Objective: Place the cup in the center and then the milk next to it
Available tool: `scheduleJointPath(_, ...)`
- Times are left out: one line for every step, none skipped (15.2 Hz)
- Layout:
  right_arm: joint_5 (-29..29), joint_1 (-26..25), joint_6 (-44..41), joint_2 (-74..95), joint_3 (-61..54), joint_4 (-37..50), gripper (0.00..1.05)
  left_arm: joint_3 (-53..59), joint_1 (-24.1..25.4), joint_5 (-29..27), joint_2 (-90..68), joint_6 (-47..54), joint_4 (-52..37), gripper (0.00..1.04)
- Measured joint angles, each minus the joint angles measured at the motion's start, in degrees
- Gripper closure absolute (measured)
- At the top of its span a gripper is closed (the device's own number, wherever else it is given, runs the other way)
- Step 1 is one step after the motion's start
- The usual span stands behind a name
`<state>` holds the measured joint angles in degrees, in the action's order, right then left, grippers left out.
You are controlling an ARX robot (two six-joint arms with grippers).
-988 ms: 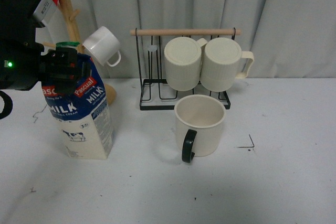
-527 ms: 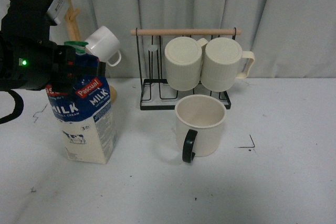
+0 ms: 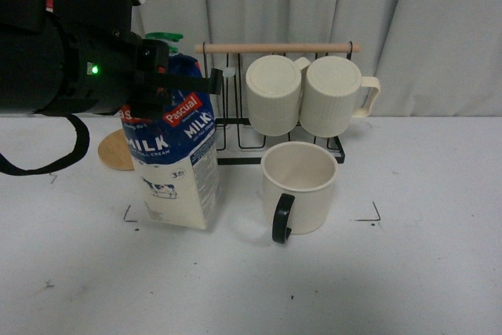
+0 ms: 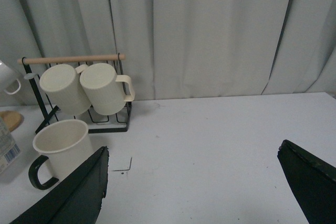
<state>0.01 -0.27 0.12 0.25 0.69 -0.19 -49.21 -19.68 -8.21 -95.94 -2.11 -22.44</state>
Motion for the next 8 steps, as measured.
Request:
scheduleJointPath(0.0, 0.0, 0.0, 0.0, 0.0, 0.0, 0.06, -0.5, -0.5, -0.9, -0.8, -0.1, -0.3, 1.02)
scheduleJointPath(0.0, 0.0, 0.0, 0.0, 0.0, 0.0, 0.06, -1.0, -1.0, -2.1, -1.9, 0.0, -0.9, 1.02)
scheduleJointPath(0.0, 0.0, 0.0, 0.0, 0.0, 0.0, 0.06, -1.3, -1.6, -3.6, -3.3, 0.1, -1.7, 1.02)
scheduleJointPath(0.0, 0.0, 0.0, 0.0, 0.0, 0.0, 0.06, -1.8, -2.0, -4.3, -4.2, 0.5, -1.7, 1.02)
scheduleJointPath(0.0, 0.0, 0.0, 0.0, 0.0, 0.0, 0.06, -2.2, -2.5, -4.8, -5.2, 0.6, -1.9, 1.02)
scheduleJointPath(0.0, 0.0, 0.0, 0.0, 0.0, 0.0, 0.06, -2.7, -2.9, -4.9, -6.3, 0.6, -2.1, 1.02)
scheduleJointPath(0.0, 0.0, 0.0, 0.0, 0.0, 0.0, 0.06, -2.9, -3.3, -5.2, -7.2, 0.5, -2.6, 1.02)
scheduleJointPath(0.0, 0.0, 0.0, 0.0, 0.0, 0.0, 0.06, -3.4, -3.5, -5.4, -7.8, 0.5, -2.6, 1.02)
